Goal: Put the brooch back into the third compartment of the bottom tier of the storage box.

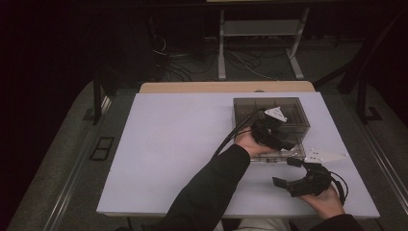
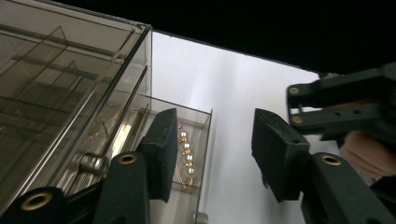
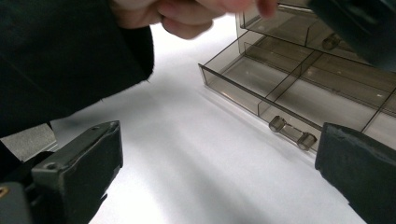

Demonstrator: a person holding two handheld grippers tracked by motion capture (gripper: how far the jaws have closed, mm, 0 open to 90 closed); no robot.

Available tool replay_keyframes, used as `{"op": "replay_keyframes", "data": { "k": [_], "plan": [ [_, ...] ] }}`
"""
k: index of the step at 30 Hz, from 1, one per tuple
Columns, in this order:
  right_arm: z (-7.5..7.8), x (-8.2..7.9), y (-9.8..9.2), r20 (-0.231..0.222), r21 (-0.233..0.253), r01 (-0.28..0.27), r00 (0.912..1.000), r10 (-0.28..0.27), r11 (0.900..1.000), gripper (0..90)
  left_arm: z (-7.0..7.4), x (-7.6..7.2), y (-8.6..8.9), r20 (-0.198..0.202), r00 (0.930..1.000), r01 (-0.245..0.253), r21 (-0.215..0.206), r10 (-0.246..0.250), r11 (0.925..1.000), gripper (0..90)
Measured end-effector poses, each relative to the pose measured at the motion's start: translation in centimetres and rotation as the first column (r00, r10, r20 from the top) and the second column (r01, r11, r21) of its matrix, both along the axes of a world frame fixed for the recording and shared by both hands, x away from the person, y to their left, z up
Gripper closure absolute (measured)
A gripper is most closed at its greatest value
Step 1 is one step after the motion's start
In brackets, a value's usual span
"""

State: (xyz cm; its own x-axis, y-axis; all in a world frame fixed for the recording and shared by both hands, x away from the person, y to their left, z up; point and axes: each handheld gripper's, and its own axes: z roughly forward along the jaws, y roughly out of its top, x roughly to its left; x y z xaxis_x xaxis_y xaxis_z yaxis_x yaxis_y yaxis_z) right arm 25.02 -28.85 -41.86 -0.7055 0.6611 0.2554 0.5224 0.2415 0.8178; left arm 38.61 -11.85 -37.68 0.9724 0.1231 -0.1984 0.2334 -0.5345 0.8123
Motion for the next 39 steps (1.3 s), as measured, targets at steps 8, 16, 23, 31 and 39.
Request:
{"op": "replay_keyframes", "data": {
  "k": [8, 16, 23, 31, 39],
  "plan": [
    [0.0, 0.0, 0.0, -0.001, -0.001, 0.001, 1.0000, -0.001, 1.000, 0.3, 0.8, -0.3, 1.9, -0.015, 0.9999, -0.001, -0.018, 0.001, 0.9998, 39.4],
    [0.0, 0.0, 0.0, -0.005, 0.001, 0.004, 1.0000, -0.004, 1.000, 0.3, 1.6, -0.7, 3.6, -0.021, 0.9997, -0.010, -0.036, 0.009, 0.9993, 31.0],
    [0.0, 0.0, 0.0, -0.001, 0.000, 0.003, 1.0000, -0.003, 1.000, 0.3, 1.9, -1.3, 5.7, -0.028, 0.9993, -0.028, -0.052, 0.027, 0.9982, 22.7],
    [0.0, 0.0, 0.1, -0.002, -0.001, 0.006, 1.0000, -0.006, 1.000, 0.3, 2.2, -1.9, 8.5, -0.026, 0.9974, -0.069, -0.072, 0.067, 0.9951, 13.8],
    [0.0, 0.0, 0.0, 0.000, -0.003, 0.003, 1.0000, -0.003, 1.000, 0.3, 2.2, -2.6, 10.9, -0.014, 0.9920, -0.126, -0.064, 0.126, 0.9899, 3.7]
  ]
}}
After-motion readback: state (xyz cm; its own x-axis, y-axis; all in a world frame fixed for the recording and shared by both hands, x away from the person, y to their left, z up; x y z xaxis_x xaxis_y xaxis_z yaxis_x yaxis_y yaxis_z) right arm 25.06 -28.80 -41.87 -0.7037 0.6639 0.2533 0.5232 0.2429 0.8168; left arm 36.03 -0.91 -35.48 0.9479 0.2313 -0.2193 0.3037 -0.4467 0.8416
